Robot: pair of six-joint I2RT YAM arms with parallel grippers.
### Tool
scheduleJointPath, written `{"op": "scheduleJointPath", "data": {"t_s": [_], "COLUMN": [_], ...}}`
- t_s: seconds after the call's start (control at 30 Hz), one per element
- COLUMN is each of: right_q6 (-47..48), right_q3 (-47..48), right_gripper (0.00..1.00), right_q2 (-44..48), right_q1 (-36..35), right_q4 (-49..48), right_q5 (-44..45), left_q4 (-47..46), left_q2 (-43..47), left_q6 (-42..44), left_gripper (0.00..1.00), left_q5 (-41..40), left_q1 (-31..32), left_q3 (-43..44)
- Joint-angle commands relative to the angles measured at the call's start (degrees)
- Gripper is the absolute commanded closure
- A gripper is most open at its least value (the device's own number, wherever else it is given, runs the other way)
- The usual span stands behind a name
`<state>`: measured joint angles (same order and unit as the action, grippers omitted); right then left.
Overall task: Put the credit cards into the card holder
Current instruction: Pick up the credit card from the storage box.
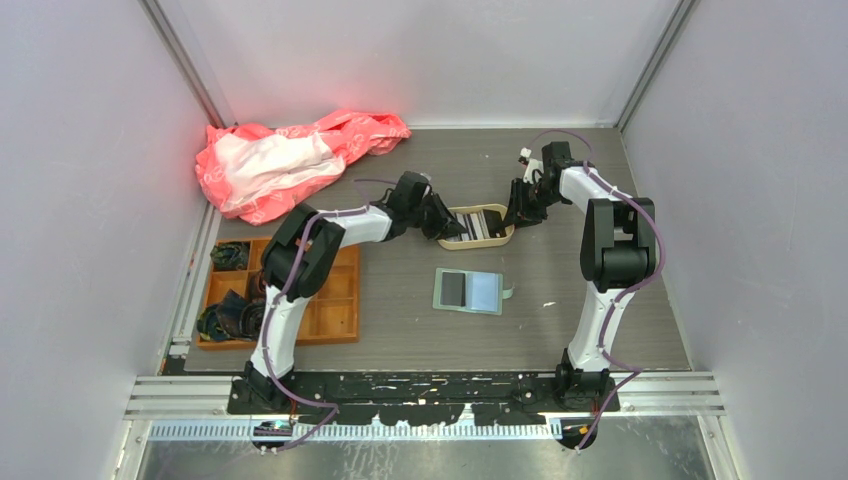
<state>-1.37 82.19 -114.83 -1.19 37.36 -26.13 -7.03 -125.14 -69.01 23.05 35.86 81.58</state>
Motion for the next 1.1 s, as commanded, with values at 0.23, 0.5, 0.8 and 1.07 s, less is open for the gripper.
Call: {"op": "scheduleJointPath", "data": {"t_s": [0.23, 0.5, 0.8, 1.07], "right_q6": [0.9, 4.0, 8.1, 0.9], "right_q3": [1.4, 2.1, 1.4, -1.9], "right_gripper": [0.61, 0.45, 0.31, 0.22], "right_q2": [1.6, 4.2, 11.4, 13.7], "right_q1": [-0.3, 0.1, 0.4, 0.4], "right_q4": [0.2, 1.7, 3.2, -3.2], "right_q5": [-1.4, -1.6, -2.5, -24.6], "left_q4": [6.8, 9.8, 4.8, -4.3], "left_q2": [6.9, 11.5, 16.5, 13.8], "left_q6": [9.6, 18.1, 24.4, 18.4], "left_gripper": [1.0, 1.0, 1.0, 1.0], "left_q5": [-4.1, -5.9, -5.2, -0.4], "left_q1": [-0.5, -0.4, -0.4, -0.5], "left_q3": [2.6, 3.1, -1.0, -2.9]}}
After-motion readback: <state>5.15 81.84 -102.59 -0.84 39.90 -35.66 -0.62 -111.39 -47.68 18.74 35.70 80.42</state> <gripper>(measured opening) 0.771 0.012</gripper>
